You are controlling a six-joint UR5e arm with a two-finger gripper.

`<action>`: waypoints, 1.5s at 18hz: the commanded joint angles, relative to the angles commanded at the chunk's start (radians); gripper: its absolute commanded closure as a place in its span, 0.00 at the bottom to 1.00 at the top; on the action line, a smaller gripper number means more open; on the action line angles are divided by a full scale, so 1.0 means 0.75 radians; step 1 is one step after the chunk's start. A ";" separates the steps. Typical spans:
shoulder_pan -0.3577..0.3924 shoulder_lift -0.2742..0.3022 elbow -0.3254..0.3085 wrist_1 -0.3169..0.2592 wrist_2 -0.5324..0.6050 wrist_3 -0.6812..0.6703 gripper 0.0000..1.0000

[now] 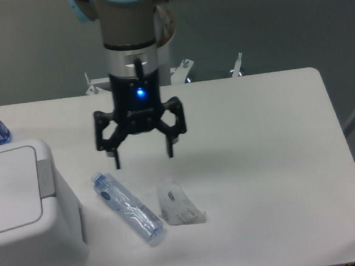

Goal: Open the trash can
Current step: 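Move the gripper over the white trash can's lid edge, then lower the gripper onto the lid edge to push the lid open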

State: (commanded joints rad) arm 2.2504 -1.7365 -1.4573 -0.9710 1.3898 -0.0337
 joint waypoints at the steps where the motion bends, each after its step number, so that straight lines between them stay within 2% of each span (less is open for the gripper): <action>1: -0.006 -0.002 0.000 0.000 0.000 -0.002 0.00; 6: -0.070 -0.033 0.010 0.000 0.000 -0.016 0.00; 7: -0.114 -0.061 0.012 0.000 0.004 -0.023 0.00; 12: -0.149 -0.086 0.012 0.002 0.002 -0.043 0.00; 27: -0.174 -0.094 -0.002 0.000 0.006 -0.061 0.00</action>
State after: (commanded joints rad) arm 2.1200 -1.8070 -1.4588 -0.9710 1.3944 -0.0798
